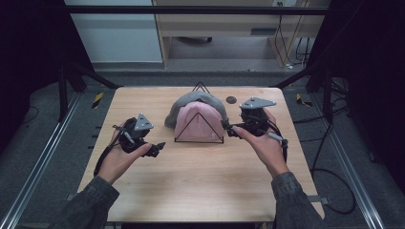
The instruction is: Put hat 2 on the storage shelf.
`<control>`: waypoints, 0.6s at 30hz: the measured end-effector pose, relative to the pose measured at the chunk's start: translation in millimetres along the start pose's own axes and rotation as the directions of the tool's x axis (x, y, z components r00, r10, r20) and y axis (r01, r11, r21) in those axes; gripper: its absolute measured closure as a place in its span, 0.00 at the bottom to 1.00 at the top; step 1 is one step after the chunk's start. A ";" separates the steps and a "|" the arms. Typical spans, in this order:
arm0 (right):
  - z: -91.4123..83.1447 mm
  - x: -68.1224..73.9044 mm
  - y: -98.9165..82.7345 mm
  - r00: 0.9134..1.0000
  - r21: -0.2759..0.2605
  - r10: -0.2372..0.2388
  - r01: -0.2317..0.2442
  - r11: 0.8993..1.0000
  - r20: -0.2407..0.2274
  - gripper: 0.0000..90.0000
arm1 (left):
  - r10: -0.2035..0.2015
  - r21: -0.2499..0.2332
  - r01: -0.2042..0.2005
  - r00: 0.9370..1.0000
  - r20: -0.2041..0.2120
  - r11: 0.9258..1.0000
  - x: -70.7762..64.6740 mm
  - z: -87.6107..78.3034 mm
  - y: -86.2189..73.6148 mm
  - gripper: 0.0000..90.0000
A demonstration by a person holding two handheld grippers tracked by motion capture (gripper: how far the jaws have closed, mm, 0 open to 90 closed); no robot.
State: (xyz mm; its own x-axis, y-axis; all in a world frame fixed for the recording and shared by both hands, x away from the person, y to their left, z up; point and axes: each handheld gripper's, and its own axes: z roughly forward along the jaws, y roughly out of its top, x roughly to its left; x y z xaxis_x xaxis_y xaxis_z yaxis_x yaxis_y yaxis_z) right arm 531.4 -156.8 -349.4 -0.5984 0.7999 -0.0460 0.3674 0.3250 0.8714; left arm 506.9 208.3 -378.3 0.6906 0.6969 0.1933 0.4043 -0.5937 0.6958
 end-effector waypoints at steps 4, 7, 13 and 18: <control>-2.6 -1.3 -13.4 1.000 0.014 0.016 -0.016 1.000 -0.011 0.12 | -0.014 0.002 0.014 1.000 0.012 1.000 -1.9 4.2 -13.4 0.08; -2.1 0.0 -26.3 1.000 0.035 0.014 -0.013 0.999 -0.017 0.11 | -0.025 0.017 0.025 0.999 0.024 1.000 -4.6 8.7 -25.3 0.07; 9.2 6.2 -68.6 0.998 0.105 0.048 -0.043 0.994 -0.042 0.11 | -0.046 0.102 0.040 0.997 0.060 0.994 -8.6 28.9 -58.5 0.06; 25.7 8.8 -107.4 0.995 0.187 0.096 -0.087 0.978 -0.038 0.12 | -0.097 0.131 0.088 0.993 0.066 0.987 -7.9 42.2 -81.5 0.06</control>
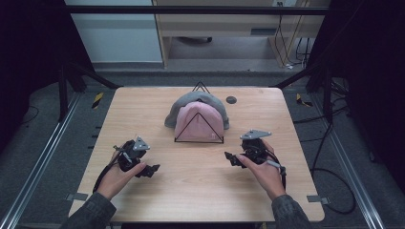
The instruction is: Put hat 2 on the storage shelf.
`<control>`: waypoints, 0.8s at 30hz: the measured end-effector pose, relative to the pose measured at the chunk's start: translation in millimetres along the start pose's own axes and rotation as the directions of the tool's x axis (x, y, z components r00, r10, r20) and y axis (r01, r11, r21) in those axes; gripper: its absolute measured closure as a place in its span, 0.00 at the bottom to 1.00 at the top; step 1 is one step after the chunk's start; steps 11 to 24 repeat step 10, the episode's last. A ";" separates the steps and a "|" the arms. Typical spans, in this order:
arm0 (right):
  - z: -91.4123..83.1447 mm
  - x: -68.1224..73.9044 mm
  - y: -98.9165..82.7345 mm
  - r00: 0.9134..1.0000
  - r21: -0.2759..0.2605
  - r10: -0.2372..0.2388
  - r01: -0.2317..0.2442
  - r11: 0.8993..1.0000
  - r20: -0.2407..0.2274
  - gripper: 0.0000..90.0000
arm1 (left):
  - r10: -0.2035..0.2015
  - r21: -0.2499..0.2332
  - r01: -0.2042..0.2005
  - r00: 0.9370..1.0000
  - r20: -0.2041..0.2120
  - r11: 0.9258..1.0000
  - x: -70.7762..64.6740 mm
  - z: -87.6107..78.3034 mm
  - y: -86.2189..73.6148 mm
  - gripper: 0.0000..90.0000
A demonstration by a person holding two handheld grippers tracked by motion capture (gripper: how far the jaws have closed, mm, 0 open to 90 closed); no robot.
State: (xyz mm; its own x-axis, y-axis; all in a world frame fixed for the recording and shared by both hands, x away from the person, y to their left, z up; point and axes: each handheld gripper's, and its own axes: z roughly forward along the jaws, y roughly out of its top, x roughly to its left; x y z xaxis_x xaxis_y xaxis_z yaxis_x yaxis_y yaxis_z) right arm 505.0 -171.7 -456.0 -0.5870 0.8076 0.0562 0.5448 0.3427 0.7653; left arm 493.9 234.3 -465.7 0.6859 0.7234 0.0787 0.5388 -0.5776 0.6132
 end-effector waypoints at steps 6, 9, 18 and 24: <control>16.3 0.2 -23.4 1.000 0.090 0.016 -0.017 0.996 0.014 0.12 | -0.034 0.044 0.035 0.999 -0.006 0.998 3.1 7.8 -17.1 0.07; 20.2 0.9 -28.7 1.000 0.125 -0.014 0.010 0.992 0.025 0.11 | -0.035 0.057 0.035 0.999 -0.004 0.998 3.3 8.6 -19.5 0.07; 22.4 0.6 -30.8 0.999 0.141 -0.024 0.019 0.990 0.029 0.11 | -0.031 0.064 0.031 0.999 -0.009 0.997 3.5 9.7 -19.9 0.07; 22.4 0.6 -30.8 0.999 0.141 -0.024 0.019 0.990 0.029 0.11 | -0.031 0.064 0.031 0.999 -0.009 0.997 3.5 9.7 -19.9 0.07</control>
